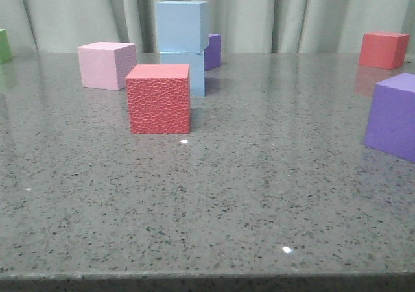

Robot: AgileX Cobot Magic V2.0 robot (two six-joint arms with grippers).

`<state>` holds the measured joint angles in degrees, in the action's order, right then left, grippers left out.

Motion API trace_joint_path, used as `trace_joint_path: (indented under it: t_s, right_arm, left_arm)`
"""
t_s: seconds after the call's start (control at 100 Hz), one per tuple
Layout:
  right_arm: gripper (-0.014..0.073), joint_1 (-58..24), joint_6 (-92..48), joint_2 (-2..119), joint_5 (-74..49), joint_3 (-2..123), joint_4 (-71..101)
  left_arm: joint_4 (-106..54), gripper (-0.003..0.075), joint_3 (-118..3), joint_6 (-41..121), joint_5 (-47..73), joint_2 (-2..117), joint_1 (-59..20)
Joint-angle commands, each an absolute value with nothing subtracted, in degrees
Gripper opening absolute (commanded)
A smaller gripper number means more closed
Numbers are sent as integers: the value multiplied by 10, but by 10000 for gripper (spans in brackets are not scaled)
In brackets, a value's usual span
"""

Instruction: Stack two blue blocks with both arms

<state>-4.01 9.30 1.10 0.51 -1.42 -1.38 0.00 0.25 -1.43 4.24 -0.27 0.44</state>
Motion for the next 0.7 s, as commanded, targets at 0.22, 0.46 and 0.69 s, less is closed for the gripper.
trace_joint_path:
  t_s: [0.22,0.46,0.69]
  right_arm:
    - [-113,-36,85,-18,17,-4,-12]
    - [-113,-36,85,-18,15,-4,-12]
    - [-113,-36,85,-18,15,-4,-12]
  left_arm:
    - [-6,-19,4,-18,-4,-22,6]
    - [-6,-19,4,-18,-4,-22,6]
    - [-6,-19,4,-18,-4,-22,6]
